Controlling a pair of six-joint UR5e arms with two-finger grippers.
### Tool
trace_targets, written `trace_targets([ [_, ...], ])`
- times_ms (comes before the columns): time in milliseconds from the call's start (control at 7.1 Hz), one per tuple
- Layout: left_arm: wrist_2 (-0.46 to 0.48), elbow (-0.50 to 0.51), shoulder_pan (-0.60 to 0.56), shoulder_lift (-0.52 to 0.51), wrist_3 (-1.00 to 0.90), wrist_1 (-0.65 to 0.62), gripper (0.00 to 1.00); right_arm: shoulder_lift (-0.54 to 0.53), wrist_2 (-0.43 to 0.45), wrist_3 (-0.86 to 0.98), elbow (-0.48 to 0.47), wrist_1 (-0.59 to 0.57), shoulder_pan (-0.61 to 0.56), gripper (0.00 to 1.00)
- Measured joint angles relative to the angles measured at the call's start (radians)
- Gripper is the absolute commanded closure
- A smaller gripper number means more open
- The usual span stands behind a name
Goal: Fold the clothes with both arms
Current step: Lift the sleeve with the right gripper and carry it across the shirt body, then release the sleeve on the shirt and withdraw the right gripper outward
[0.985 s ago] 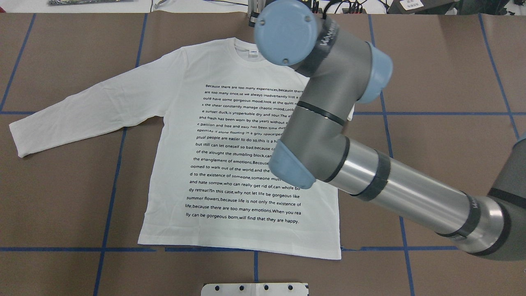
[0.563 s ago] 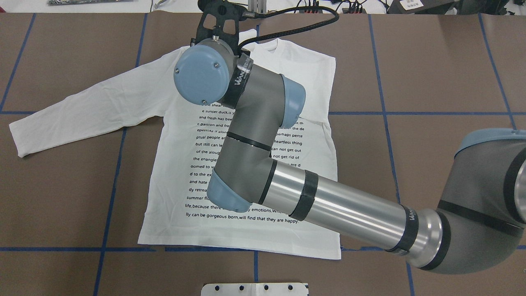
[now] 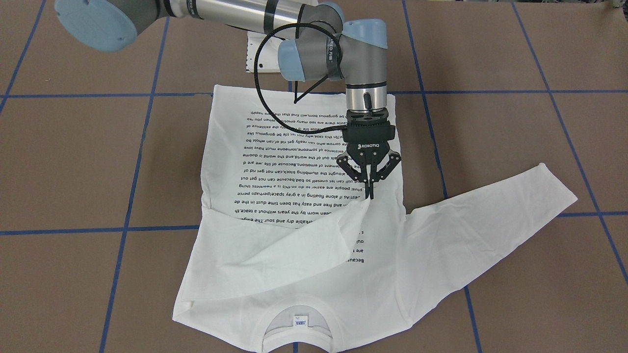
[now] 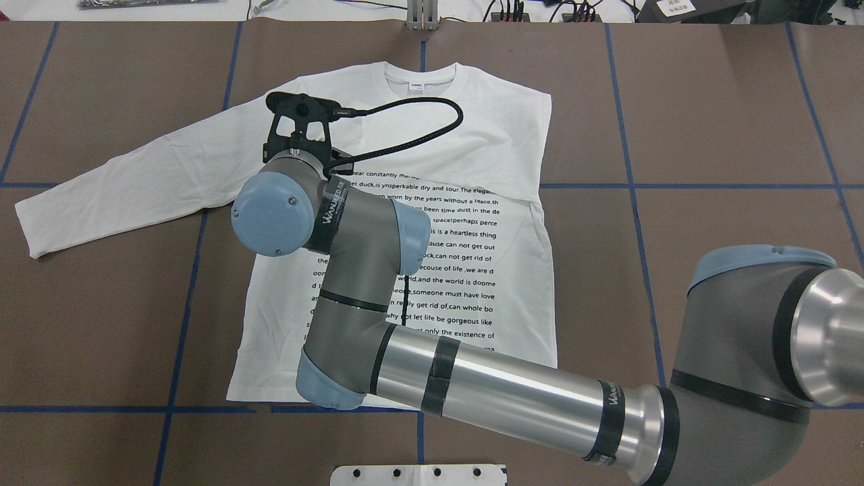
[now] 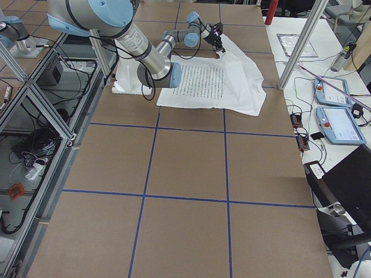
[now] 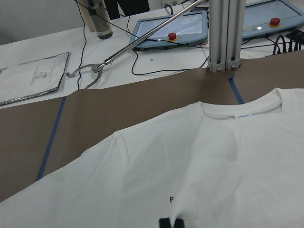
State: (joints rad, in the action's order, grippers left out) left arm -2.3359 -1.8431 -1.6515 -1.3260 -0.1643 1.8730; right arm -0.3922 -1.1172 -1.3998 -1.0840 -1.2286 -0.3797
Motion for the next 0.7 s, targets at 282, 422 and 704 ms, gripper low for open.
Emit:
trace_targets([
  [282,0.001,0.001,-0.001,0.000,0.001,0.000,0.00,0.027,-0.002,-0.005,0.031,0.000,0.029,0.00],
  [422,0.002,0.002,-0.001,0.001,0.001,0.000,0.00,0.039,-0.005,-0.014,0.047,-0.003,0.033,0.00],
  [704,0.002,0.006,0.000,-0.002,0.001,0.004,0.00,0.047,-0.062,-0.050,0.049,-0.032,0.007,0.00],
])
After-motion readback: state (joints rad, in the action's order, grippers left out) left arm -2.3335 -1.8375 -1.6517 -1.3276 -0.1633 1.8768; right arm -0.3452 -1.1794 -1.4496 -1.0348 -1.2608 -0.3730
